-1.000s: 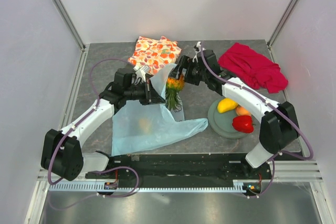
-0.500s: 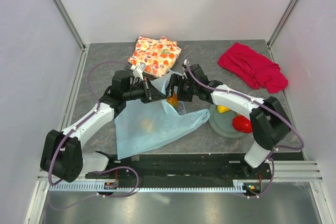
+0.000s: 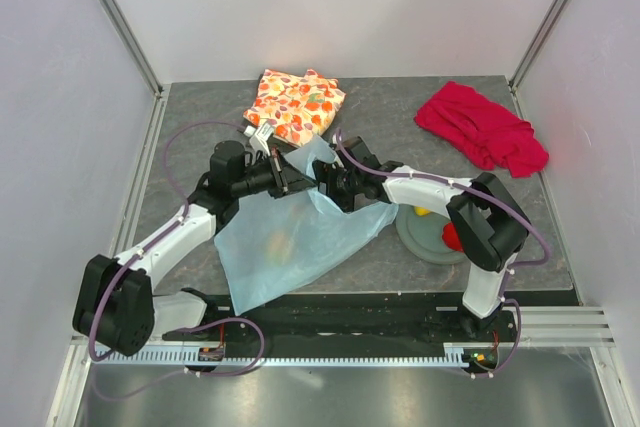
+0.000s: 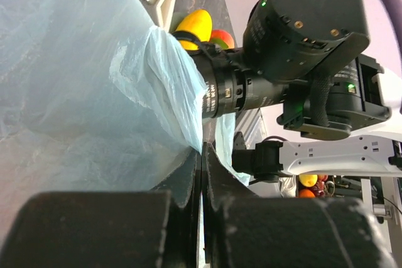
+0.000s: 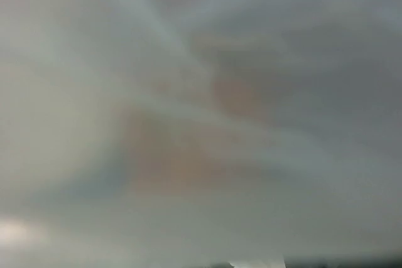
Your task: Place the fruits into the plastic bag
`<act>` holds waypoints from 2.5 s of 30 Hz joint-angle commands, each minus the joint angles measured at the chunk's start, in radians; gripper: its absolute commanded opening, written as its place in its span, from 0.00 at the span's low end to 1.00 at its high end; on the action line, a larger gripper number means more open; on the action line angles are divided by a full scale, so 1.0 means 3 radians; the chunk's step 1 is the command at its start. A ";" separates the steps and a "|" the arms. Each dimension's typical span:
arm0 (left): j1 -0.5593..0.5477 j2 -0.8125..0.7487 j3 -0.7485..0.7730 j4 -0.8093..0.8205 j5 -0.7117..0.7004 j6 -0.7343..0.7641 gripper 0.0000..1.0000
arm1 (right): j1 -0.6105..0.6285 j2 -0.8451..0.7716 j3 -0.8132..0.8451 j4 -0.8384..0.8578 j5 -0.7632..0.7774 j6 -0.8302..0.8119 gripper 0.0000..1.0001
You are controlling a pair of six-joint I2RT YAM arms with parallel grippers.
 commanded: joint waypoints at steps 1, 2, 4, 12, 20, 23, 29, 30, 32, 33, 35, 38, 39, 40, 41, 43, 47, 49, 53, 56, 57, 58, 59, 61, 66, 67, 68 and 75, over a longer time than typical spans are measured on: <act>-0.0009 -0.0124 -0.0043 0.0038 -0.0141 -0.0002 0.02 | -0.0007 -0.0046 0.0091 0.0021 -0.0064 -0.0043 0.51; 0.0001 -0.0140 -0.0048 -0.0028 -0.0181 0.0009 0.02 | -0.0007 -0.0062 0.0091 -0.0004 -0.0033 -0.0064 0.60; 0.0001 -0.0196 -0.0053 -0.0105 -0.0238 0.0049 0.02 | -0.0012 -0.0128 0.0091 -0.0111 -0.0002 -0.0130 0.66; 0.0027 -0.0268 -0.0109 -0.0392 -0.0509 0.0045 0.02 | -0.0135 -0.0552 -0.0026 -0.0362 0.0146 -0.0325 0.85; 0.0047 -0.0273 -0.0171 -0.0392 -0.0524 0.0034 0.02 | -0.0237 -0.0930 -0.0133 -0.0664 0.0453 -0.0499 0.98; 0.0047 -0.0242 -0.0145 -0.0499 -0.0555 0.0055 0.02 | -0.0283 -0.1191 -0.0215 -0.0695 0.0570 -0.0519 0.98; 0.0047 -0.0181 -0.0196 -0.0530 -0.0545 0.0060 0.02 | -0.0416 -0.1555 -0.0312 -0.0731 0.0724 -0.0494 0.98; 0.0047 -0.0176 -0.0206 -0.0530 -0.0540 0.0070 0.02 | -0.0432 -0.1560 -0.0328 -0.0731 0.0724 -0.0494 0.98; 0.0053 -0.0160 -0.0201 -0.0545 -0.0535 0.0085 0.02 | -0.0467 -0.1534 -0.0343 -0.0736 0.0724 -0.0494 0.98; 0.0053 -0.0155 -0.0196 -0.0561 -0.0530 0.0096 0.02 | -0.0483 -0.1509 -0.0348 -0.0741 0.0724 -0.0494 0.98; 0.0047 -0.0181 -0.0191 -0.0627 -0.0565 0.0131 0.02 | -0.0508 -0.1493 -0.0328 -0.0776 0.0739 -0.0494 0.98; 0.0047 -0.0206 -0.0191 -0.0729 -0.0616 0.0167 0.02 | -0.0564 -0.1483 -0.0231 -0.1057 0.0846 -0.0448 0.97; 0.0053 -0.0217 -0.0191 -0.0740 -0.0622 0.0188 0.02 | -0.0570 -0.1488 -0.0155 -0.1275 0.0887 -0.0433 0.97; 0.0048 -0.0212 -0.0181 -0.0765 -0.0627 0.0243 0.02 | -0.0575 -0.1503 -0.0119 -0.1399 0.0969 -0.0392 0.97; 0.0053 -0.0207 -0.0151 -0.0846 -0.0637 0.0284 0.01 | -0.0575 -0.1549 -0.0083 -0.1497 0.1091 -0.0366 0.97; 0.0053 -0.0176 -0.0089 -0.0959 -0.0637 0.0392 0.02 | -0.0580 -0.1626 0.0014 -0.1727 0.1204 -0.0305 0.97; 0.0047 -0.0079 0.0166 -0.1251 -0.0632 0.0765 0.49 | -0.0595 -0.1810 0.0127 -0.1952 0.1409 -0.0116 0.97; 0.0037 -0.0114 0.0268 -0.1394 -0.0683 0.0948 0.65 | -0.0611 -0.1821 0.0143 -0.2039 0.1384 -0.0080 0.97; 0.0032 -0.0262 0.0601 -0.1578 -0.0871 0.1281 0.78 | -0.0703 -0.1754 0.0107 -0.2248 0.1302 0.0007 0.97; 0.0007 -0.0319 0.0821 -0.1629 -0.0989 0.1522 0.80 | -0.0795 -0.1652 0.0142 -0.2427 0.1287 -0.0008 0.98; -0.0014 -0.0309 0.0882 -0.1635 -0.1040 0.1669 0.80 | -0.0815 -0.1591 0.0153 -0.2453 0.1236 -0.0028 0.98; -0.0039 -0.0294 0.1014 -0.1640 -0.1107 0.1746 0.81 | -0.0836 -0.1565 0.0153 -0.2479 0.1230 -0.0049 0.98; -0.0105 -0.0263 0.1091 -0.1645 -0.1254 0.1833 0.81 | -0.0836 -0.1535 0.0153 -0.2540 0.1235 -0.0054 0.98; -0.0192 -0.0095 0.1326 -0.1645 -0.1418 0.2084 0.82 | -0.0871 -0.1443 0.0148 -0.2607 0.1108 -0.0049 0.98; -0.0510 0.0503 0.1772 -0.1676 -0.1971 0.2646 0.83 | -0.0958 -0.1396 0.0010 -0.2664 0.0990 0.0104 0.98; -0.0586 0.0737 0.1904 -0.1686 -0.2093 0.2703 0.84 | -0.0964 -0.1406 -0.0026 -0.2643 0.0914 0.0175 0.98; -0.0617 0.0841 0.1971 -0.1686 -0.2145 0.2754 0.87 | -0.0974 -0.1412 -0.0077 -0.2602 0.0883 0.0217 0.98; -0.0663 0.1542 0.2416 -0.1522 -0.2059 0.3041 0.99 | -0.0984 -0.1330 -0.0174 -0.2510 0.0688 0.0411 0.98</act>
